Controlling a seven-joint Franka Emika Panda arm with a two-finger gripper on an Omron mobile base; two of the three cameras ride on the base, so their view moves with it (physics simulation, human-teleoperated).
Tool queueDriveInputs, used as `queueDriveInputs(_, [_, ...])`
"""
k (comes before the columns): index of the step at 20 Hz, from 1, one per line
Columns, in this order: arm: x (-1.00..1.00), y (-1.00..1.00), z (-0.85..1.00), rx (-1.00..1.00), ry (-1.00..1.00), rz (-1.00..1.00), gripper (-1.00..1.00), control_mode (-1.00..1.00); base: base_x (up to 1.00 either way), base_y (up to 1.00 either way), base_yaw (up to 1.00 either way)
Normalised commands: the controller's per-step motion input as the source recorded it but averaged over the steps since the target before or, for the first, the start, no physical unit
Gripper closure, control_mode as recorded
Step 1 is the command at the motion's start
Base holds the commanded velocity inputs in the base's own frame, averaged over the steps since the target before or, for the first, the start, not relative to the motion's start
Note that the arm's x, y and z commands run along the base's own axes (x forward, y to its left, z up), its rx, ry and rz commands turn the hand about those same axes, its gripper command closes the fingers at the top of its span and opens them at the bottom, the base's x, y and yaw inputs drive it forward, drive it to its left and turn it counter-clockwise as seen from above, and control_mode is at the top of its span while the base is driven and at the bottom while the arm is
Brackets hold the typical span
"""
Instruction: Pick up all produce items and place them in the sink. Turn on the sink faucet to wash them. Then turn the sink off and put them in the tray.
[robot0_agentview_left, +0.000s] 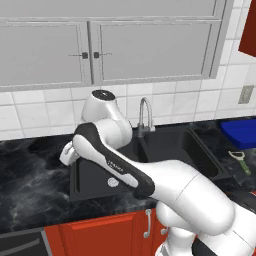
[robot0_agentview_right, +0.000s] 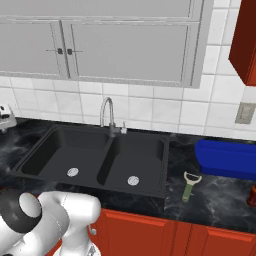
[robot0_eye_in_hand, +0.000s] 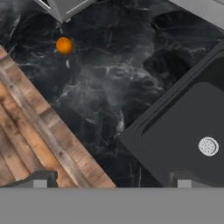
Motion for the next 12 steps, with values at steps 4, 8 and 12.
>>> queueDriveInputs(4, [-0.09,0.75,-0.21,0.0,0.06,0.13,-1.0,-1.0,0.0,0.0,0.0])
queueDriveInputs(8, [-0.02,0.7,-0.38,0.0,0.02,0.13,-1.0,-1.0,0.0,0.0,0.0])
queueDriveInputs(12, [0.01,0.66,-0.39,0.0,0.0,0.11,-1.0,-1.0,0.0,0.0,0.0])
